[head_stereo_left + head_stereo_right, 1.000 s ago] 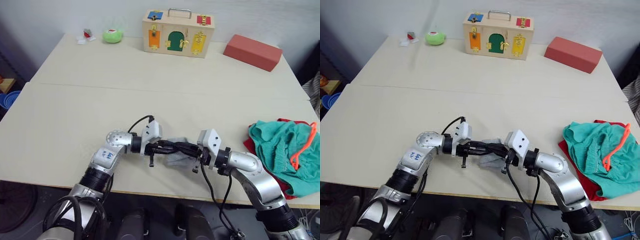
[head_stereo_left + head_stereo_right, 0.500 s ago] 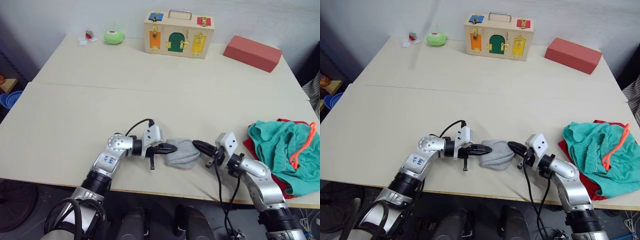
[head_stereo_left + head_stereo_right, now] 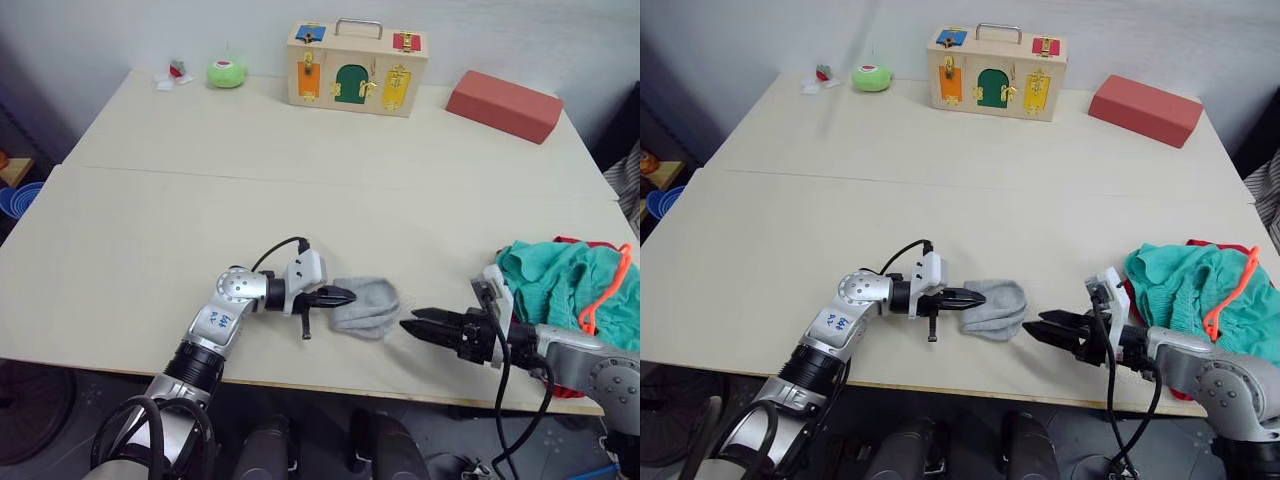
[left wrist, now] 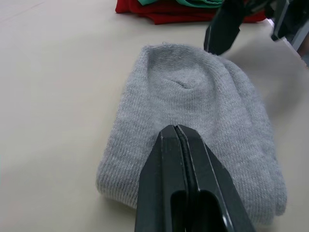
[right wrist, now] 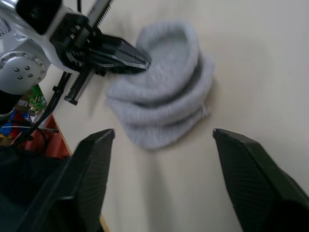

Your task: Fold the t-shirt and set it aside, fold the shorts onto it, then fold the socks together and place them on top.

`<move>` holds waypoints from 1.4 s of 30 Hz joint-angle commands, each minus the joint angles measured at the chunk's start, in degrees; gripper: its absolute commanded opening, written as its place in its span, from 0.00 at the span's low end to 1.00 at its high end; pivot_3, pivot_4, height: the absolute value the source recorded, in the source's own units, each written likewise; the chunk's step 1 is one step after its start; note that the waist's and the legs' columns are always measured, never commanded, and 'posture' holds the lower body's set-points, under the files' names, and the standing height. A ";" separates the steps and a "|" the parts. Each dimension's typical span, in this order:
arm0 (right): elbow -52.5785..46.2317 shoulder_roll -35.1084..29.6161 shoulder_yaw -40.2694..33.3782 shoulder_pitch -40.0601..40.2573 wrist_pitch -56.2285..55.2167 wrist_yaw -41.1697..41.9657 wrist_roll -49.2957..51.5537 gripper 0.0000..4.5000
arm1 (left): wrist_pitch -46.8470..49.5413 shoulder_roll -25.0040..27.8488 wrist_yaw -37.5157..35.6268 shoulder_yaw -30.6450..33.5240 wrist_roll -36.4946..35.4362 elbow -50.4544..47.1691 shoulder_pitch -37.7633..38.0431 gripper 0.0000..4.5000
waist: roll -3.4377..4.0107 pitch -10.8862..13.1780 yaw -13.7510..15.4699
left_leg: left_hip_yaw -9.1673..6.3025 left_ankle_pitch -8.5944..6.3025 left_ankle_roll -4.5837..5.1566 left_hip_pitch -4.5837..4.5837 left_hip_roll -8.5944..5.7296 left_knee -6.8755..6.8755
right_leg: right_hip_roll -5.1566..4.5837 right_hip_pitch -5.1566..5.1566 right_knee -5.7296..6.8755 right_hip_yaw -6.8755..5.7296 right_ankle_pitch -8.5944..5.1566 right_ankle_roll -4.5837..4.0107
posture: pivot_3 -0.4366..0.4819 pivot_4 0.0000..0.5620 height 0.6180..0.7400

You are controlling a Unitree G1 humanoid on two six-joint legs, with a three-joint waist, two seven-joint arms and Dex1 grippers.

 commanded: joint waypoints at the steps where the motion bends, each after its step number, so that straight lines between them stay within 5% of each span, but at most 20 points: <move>1: 3.20 1.89 -0.85 -1.88 7.49 -8.43 11.82 0.89 | -0.18 0.07 0.08 -0.21 0.40 -0.48 0.71 0.00 | 0.00 0.00 0.00 | 0.01 0.00 0.00 0.00 0.00 0.00 | 0.00 0.00 0.00 0.01 0.00 0.00 | 0.48 0.27 1.00; 9: 11.45 10.40 5.90 -5.30 0.20 -35.11 36.07 0.89 | 0.35 0.60 -0.23 -0.24 0.33 -1.22 1.08 0.00 | -0.01 -0.01 -0.28 | 0.06 0.04 -0.06 0.02 0.02 -0.02 | 0.06 0.00 0.01 0.03 0.01 0.00 | 0.48 0.27 1.00; 15: 13.55 12.99 8.41 -7.46 -5.06 -39.75 36.19 0.89 | 0.51 0.80 -0.55 -0.45 0.29 -1.58 1.33 0.00 | -0.01 -0.01 -0.36 | 0.11 0.04 -0.04 0.00 0.02 -0.02 | 0.08 -0.01 0.02 0.06 0.02 0.02 | 0.48 0.27 1.00; 18: 15.04 13.90 9.25 -8.54 -6.05 -39.20 32.94 0.77 | 0.25 0.48 -0.27 -0.54 0.34 -1.50 1.47 0.00 | -0.01 -0.02 -0.40 | 0.11 0.03 -0.01 0.01 0.02 -0.02 | 0.08 -0.01 0.03 0.06 0.02 0.03 | 0.48 0.27 1.00; 27: 13.77 13.09 9.34 -8.48 -4.84 -36.48 31.41 0.11 | -1.86 0.89 0.47 -0.17 0.71 -1.75 2.85 0.00 | -0.02 -0.06 -0.46 | 0.11 0.00 0.06 -0.01 0.03 -0.03 | 0.08 -0.03 0.01 0.07 0.03 0.04 | 0.48 0.27 1.00; 31: 3.52 7.45 4.06 -5.05 -4.55 -26.57 29.45 0.02 | 2.80 1.18 -2.35 5.58 -8.97 -7.76 5.16 0.08 | 0.06 -0.03 -0.14 | 0.12 -0.07 0.18 -0.09 0.03 -0.02 | 0.06 -0.10 0.01 0.08 0.03 0.04 | 0.48 0.27 1.00; 36: -5.34 -4.94 -13.59 5.49 -3.05 -8.51 31.09 0.02 | 11.31 5.74 -6.44 10.17 -18.19 -17.12 6.71 0.40 | 0.15 0.02 0.20 | 0.07 -0.01 0.06 -0.40 0.02 -0.01 | 0.09 -0.22 -0.19 -0.02 0.07 0.13 | 0.48 0.27 1.00; 42: 5.58 -23.74 -34.69 18.67 -0.84 18.66 13.43 0.02 | 19.48 6.76 -3.72 15.02 -27.44 -26.23 7.91 0.79 | 0.13 0.02 0.14 | 0.10 -0.19 0.37 -0.36 -0.06 0.07 | 0.10 0.03 -0.64 0.02 0.22 0.39 | 0.48 0.27 1.00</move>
